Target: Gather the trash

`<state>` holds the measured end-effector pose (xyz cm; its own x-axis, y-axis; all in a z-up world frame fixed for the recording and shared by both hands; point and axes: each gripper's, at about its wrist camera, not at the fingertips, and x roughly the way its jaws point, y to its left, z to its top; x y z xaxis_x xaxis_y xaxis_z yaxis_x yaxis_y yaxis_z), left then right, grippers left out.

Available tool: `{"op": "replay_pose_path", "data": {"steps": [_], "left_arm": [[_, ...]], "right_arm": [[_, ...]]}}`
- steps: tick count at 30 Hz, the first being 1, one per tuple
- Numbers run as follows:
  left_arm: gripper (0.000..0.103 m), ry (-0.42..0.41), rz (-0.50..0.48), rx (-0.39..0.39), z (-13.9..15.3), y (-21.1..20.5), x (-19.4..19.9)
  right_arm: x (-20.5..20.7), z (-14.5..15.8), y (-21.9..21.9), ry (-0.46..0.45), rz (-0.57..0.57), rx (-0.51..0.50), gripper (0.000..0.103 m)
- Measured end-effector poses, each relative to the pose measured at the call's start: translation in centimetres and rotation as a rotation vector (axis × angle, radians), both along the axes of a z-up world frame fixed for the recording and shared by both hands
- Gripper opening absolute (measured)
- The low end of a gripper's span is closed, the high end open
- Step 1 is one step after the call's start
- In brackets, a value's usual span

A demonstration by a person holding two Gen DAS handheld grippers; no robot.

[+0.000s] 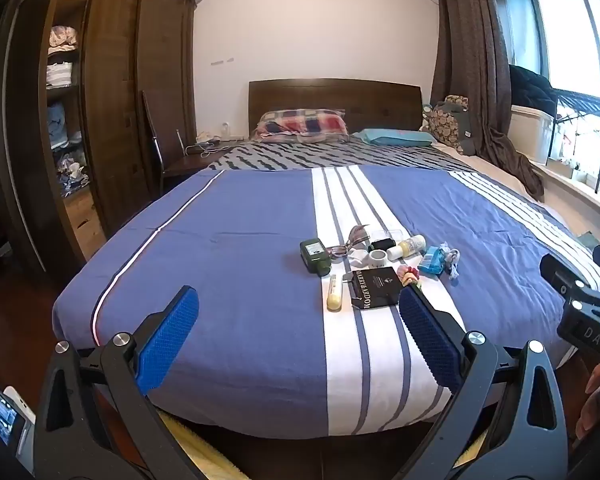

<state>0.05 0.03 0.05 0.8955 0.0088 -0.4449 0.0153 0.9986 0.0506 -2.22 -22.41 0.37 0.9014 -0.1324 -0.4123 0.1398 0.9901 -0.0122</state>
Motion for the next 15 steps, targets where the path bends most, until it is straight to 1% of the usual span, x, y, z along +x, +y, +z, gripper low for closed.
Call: {"op": "replay_pose_path", "data": {"steps": [5, 6, 15], "left_arm": [[0.095, -0.003, 0.015, 0.001, -0.1, -0.8, 0.0], [0.095, -0.002, -0.009, -0.010, -0.2, -0.2, -0.2], [0.095, -0.005, 0.000, -0.014, 0.5, 0.2, -0.2]], "right_arm": [[-0.6, 0.6, 0.3, -0.008, 0.002, -0.018, 0.100], [0.1, 0.2, 0.3, 0.010, 0.000, -0.016, 0.100], [0.2, 0.1, 0.3, 0.010, 0.006, -0.011, 0.100]]}}
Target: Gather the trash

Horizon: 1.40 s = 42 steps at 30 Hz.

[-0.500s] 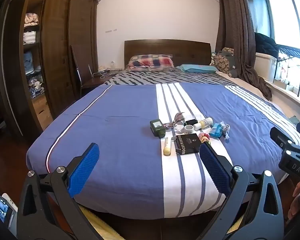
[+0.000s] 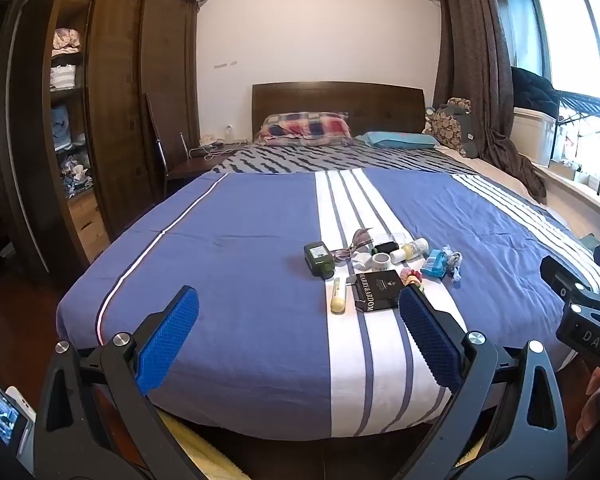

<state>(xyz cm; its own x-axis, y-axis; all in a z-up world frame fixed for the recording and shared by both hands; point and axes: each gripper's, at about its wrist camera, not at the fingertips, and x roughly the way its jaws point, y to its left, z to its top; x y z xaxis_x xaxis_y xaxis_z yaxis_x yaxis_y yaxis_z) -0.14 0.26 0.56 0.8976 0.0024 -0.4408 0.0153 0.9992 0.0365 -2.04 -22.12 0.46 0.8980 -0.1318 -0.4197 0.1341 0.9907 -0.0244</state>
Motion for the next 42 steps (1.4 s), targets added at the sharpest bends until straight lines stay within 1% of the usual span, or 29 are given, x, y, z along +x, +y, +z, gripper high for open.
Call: {"op": "replay_pose_path", "data": {"steps": [24, 42], "left_arm": [[0.095, -0.018, 0.003, -0.017, 0.3, 1.0, -0.6], [0.095, -0.024, 0.008, -0.020, 0.5, 1.1, -0.9]], "right_arm": [[-0.1, 0.9, 0.4, -0.006, 0.021, 0.003, 0.100], [-0.4, 0.7, 0.7, -0.017, 0.030, 0.008, 0.100]]}}
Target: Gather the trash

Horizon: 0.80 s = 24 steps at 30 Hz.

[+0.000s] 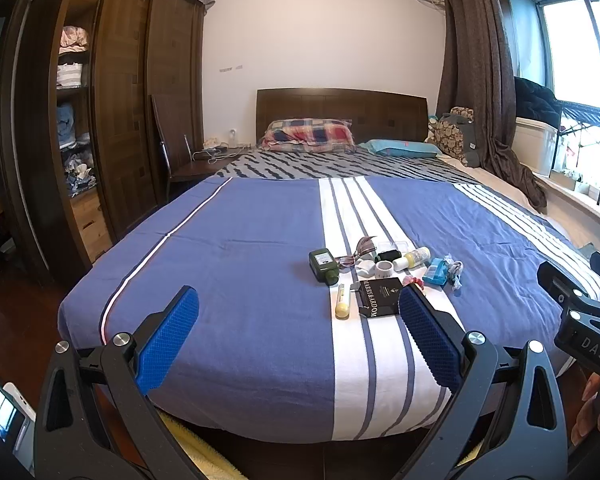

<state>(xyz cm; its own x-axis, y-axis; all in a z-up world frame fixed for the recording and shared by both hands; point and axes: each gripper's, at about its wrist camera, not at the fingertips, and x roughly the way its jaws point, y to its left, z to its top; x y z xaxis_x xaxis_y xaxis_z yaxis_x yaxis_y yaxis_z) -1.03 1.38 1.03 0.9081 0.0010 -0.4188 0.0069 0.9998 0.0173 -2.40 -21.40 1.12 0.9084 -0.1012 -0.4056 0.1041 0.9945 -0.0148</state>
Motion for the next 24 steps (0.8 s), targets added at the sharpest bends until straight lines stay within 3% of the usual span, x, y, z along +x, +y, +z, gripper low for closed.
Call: {"op": "replay_pose_path", "data": {"steps": [24], "left_arm": [[0.095, -0.012, -0.003, 0.005, 1.1, -0.1, -0.2]], "right_arm": [[-0.4, 0.5, -0.1, -0.018, 0.003, -0.004, 0.100]]}}
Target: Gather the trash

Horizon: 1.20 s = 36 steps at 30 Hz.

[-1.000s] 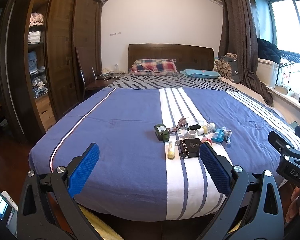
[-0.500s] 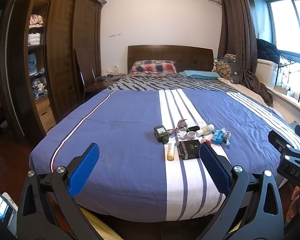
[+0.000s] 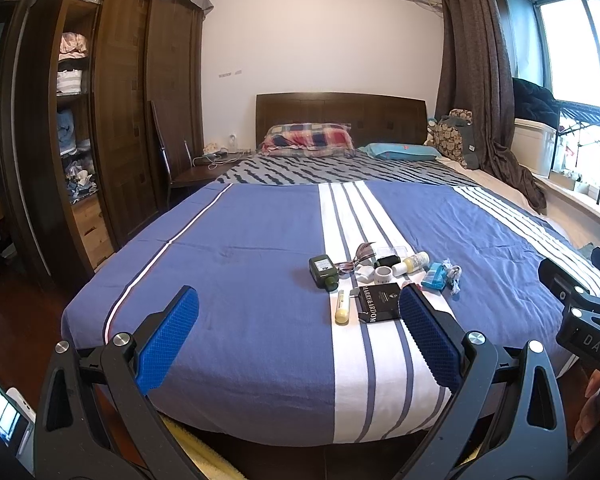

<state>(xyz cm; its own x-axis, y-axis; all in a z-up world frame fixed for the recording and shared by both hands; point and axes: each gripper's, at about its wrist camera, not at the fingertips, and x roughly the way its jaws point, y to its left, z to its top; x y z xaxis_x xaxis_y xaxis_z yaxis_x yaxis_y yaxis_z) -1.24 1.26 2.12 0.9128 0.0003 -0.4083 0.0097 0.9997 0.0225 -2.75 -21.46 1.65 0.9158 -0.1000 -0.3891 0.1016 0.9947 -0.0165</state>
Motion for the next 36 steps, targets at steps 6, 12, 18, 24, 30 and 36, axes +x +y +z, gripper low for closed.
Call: {"op": "replay_pose_path", "data": {"steps": [6, 12, 18, 24, 30, 36], "left_arm": [[0.095, -0.004, 0.001, 0.003, 0.21, -0.01, 0.01], [0.095, -0.002, 0.000, 0.003, 0.25, 0.01, 0.05], [0.095, 0.000, 0.000, 0.005, 0.63, 0.14, 0.13], [0.095, 0.000, 0.000, 0.005, 0.44, -0.11, 0.05], [0.095, 0.003, 0.001, 0.007, 0.25, -0.15, 0.19], [0.095, 0.005, 0.002, 0.008, -0.10, -0.18, 0.16]], "right_arm": [[-0.11, 0.06, -0.15, -0.002, 0.000, 0.003, 0.100], [-0.08, 0.02, -0.12, 0.000, 0.000, 0.005, 0.100], [0.14, -0.06, -0.07, 0.006, 0.001, 0.006, 0.100], [0.18, -0.08, -0.09, 0.007, 0.002, 0.006, 0.100], [0.08, -0.18, -0.31, 0.009, -0.001, 0.010, 0.100], [0.17, -0.33, -0.28, 0.010, -0.001, 0.012, 0.100]]}}
